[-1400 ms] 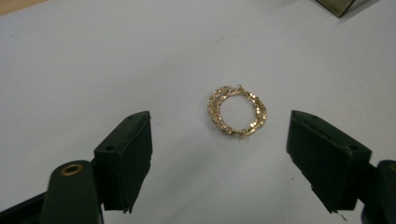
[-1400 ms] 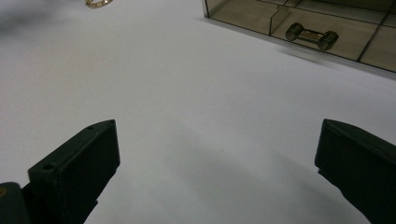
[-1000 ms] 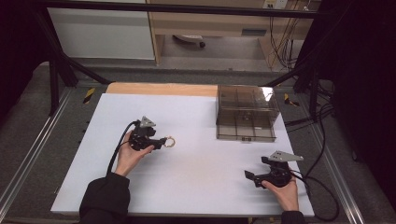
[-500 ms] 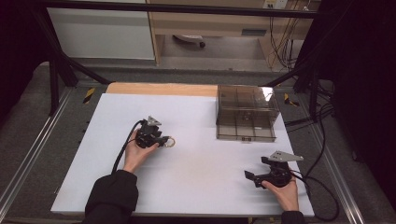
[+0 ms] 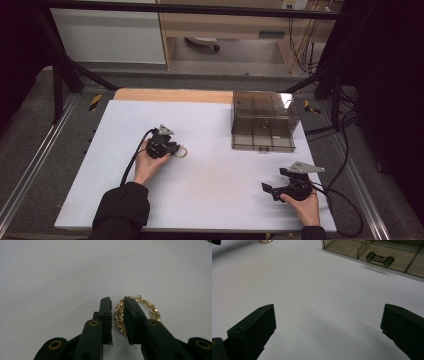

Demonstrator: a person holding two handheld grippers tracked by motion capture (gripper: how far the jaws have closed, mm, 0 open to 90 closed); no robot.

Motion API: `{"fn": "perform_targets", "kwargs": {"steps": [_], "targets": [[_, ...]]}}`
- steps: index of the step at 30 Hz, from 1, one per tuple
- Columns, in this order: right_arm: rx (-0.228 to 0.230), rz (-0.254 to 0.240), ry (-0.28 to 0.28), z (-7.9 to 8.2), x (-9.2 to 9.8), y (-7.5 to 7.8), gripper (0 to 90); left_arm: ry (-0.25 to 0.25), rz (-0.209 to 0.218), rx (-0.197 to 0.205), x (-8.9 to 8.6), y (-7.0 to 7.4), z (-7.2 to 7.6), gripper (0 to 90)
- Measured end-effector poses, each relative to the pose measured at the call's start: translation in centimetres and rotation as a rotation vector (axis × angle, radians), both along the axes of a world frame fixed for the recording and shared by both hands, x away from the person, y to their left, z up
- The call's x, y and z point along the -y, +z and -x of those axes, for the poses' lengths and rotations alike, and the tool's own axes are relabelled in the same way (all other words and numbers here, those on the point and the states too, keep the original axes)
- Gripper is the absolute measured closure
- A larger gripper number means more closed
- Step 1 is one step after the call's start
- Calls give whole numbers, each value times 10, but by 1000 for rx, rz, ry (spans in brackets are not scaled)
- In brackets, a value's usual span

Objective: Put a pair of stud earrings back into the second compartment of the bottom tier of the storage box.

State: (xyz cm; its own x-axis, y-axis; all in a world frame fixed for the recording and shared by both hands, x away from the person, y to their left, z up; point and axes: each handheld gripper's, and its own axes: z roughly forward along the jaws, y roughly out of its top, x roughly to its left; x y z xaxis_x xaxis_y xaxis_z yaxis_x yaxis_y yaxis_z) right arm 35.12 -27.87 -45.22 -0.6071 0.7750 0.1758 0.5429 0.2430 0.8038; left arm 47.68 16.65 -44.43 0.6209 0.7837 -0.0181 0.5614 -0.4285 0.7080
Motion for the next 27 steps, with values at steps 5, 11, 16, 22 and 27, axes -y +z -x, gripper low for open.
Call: {"fn": "perform_targets", "kwargs": {"steps": [5,11,16,22,27], "targets": [[2,-2,-1,0,0,0,7,-4,4,0,0,0,0,823],[1,-2,0,0,0,0,7,-3,5,1,-1,1,0,853],[1,-1,1,0,0,0,7,-4,15,8,-1,2,2,859],[0,-4,0,0,0,0,7,-13,38,21,-1,11,5,867],[-1,-4,0,0,0,0,7,-19,55,27,-1,17,9,867]]}}
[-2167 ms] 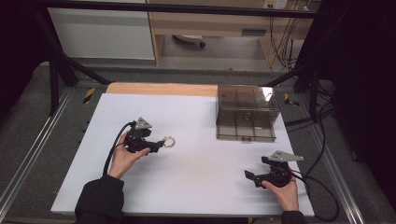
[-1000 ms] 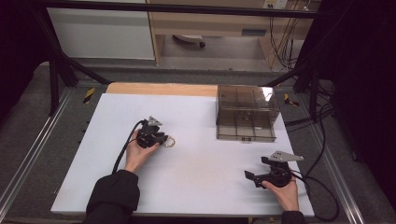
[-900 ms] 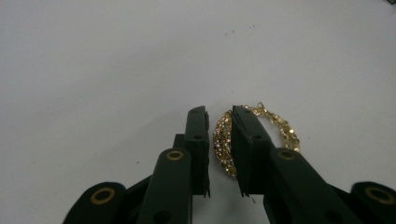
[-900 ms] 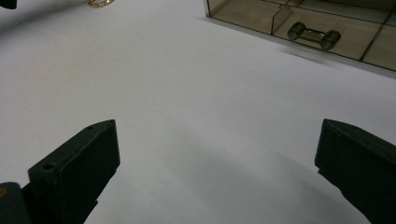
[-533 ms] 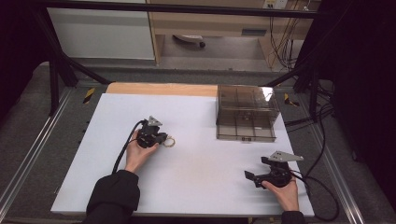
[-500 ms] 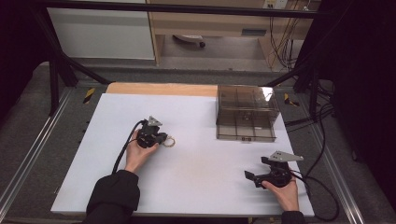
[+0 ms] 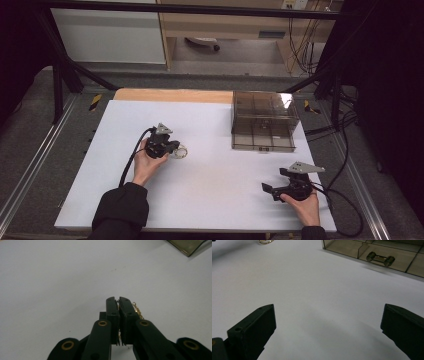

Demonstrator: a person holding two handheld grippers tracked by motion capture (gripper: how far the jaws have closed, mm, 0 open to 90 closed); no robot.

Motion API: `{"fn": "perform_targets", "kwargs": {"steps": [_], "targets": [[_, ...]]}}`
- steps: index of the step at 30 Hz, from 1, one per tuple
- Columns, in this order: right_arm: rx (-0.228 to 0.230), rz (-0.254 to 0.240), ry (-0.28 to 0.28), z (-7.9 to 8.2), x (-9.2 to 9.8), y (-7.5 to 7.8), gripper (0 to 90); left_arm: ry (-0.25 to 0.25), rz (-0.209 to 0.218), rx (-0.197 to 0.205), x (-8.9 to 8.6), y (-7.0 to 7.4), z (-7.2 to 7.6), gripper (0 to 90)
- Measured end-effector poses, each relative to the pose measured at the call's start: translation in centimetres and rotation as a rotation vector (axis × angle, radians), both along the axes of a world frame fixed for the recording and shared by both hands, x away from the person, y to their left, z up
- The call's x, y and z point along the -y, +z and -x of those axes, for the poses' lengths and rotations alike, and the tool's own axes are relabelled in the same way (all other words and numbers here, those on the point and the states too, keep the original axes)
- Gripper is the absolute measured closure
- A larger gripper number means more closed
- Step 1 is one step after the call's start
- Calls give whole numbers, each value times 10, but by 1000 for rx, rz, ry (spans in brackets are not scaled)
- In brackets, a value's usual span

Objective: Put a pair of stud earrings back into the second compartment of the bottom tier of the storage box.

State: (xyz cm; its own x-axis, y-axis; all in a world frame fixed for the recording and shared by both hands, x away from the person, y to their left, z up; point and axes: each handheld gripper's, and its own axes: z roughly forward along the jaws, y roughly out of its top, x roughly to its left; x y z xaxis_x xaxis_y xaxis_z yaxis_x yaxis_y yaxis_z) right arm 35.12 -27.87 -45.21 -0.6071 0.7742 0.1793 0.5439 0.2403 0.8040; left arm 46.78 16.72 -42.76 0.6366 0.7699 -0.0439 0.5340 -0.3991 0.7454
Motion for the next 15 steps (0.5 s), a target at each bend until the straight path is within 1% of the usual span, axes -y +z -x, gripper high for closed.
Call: {"fn": "perform_targets", "kwargs": {"steps": [8,9,10,15], "targets": [[-1,1,1,0,0,0,7,-19,19,21,10,14,7,868],[-1,1,2,0,0,0,7,-19,19,21,10,14,7,868],[-1,2,2,0,0,0,7,-28,22,27,14,18,8,867],[1,0,2,0,0,0,7,-50,31,41,28,29,11,868]]}}
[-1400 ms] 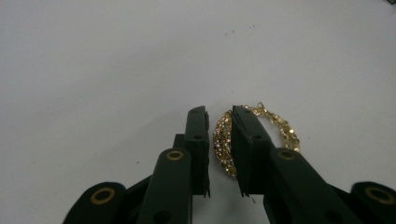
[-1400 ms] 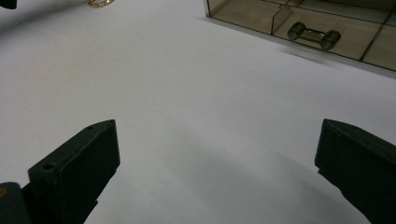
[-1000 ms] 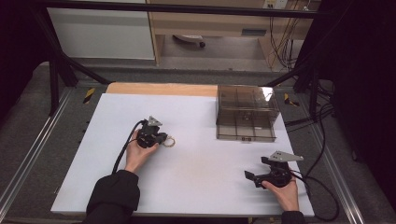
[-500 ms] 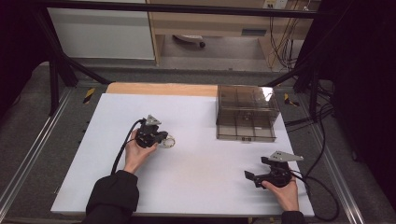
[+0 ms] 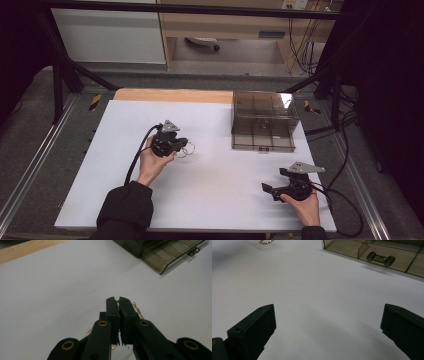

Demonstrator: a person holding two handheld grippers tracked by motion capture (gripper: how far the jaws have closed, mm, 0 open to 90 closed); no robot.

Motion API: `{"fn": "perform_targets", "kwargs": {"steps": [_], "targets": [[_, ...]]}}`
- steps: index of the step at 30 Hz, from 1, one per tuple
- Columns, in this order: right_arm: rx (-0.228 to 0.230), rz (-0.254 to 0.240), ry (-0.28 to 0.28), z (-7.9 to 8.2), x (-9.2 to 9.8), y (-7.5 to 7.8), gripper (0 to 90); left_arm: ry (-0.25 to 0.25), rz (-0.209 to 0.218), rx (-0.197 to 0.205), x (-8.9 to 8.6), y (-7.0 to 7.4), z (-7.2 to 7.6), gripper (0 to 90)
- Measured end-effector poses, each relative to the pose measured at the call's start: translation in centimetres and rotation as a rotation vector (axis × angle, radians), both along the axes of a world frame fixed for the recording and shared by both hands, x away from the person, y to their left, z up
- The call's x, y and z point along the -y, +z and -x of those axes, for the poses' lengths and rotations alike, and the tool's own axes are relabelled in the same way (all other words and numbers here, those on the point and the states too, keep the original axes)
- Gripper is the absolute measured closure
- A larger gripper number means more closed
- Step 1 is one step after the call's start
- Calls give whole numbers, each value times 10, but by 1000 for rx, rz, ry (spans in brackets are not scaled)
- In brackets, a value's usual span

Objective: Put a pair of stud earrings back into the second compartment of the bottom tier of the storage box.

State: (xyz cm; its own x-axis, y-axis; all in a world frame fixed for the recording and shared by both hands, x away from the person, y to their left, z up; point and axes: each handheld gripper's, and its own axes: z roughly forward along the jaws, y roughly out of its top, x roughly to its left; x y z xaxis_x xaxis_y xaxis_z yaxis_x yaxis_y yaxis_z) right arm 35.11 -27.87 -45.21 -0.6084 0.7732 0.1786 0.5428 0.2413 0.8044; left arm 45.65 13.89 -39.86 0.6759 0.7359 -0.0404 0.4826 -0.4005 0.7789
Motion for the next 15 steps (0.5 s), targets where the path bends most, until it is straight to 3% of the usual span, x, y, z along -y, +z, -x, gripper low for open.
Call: {"fn": "perform_targets", "kwargs": {"steps": [15], "targets": [[-1,4,2,0,0,0,7,-69,4,13,50,13,2,868]]}}
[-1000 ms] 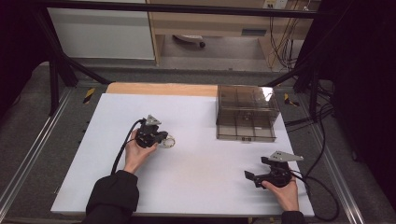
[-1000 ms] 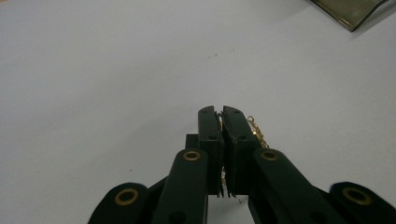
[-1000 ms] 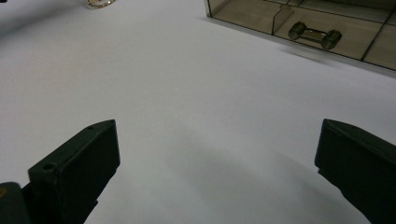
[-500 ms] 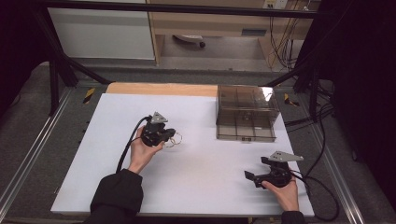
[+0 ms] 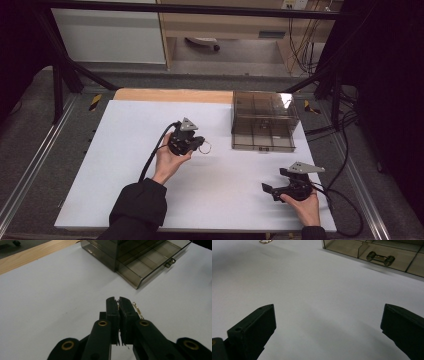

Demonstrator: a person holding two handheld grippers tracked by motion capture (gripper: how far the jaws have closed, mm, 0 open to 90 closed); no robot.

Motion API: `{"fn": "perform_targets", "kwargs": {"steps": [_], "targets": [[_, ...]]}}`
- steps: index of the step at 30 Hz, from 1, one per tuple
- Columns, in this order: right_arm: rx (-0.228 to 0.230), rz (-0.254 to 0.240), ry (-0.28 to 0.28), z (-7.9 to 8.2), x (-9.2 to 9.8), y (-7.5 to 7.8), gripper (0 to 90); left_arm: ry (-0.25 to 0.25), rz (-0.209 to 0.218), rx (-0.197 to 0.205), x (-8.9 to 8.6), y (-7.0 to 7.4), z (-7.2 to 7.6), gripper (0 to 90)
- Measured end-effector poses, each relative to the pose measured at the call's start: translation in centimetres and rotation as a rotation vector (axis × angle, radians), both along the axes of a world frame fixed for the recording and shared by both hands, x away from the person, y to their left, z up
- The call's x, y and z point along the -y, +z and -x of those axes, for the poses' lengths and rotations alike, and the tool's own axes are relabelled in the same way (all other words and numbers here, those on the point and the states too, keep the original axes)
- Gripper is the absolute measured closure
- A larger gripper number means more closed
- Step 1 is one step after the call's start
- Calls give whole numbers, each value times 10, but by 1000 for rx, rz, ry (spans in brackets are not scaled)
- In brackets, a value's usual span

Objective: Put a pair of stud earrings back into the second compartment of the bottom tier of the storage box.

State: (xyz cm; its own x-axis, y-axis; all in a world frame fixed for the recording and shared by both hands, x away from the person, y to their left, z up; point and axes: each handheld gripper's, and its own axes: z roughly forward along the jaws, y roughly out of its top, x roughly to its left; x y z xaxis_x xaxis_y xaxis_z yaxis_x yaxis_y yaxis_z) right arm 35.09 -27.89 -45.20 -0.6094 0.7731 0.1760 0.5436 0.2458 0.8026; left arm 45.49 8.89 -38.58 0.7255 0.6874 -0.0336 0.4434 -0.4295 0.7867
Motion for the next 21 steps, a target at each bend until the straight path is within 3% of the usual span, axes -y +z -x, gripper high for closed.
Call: {"fn": "perform_targets", "kwargs": {"steps": [21], "targets": [[-4,2,-2,0,0,0,7,-65,-10,-18,70,-3,-13,868]]}}
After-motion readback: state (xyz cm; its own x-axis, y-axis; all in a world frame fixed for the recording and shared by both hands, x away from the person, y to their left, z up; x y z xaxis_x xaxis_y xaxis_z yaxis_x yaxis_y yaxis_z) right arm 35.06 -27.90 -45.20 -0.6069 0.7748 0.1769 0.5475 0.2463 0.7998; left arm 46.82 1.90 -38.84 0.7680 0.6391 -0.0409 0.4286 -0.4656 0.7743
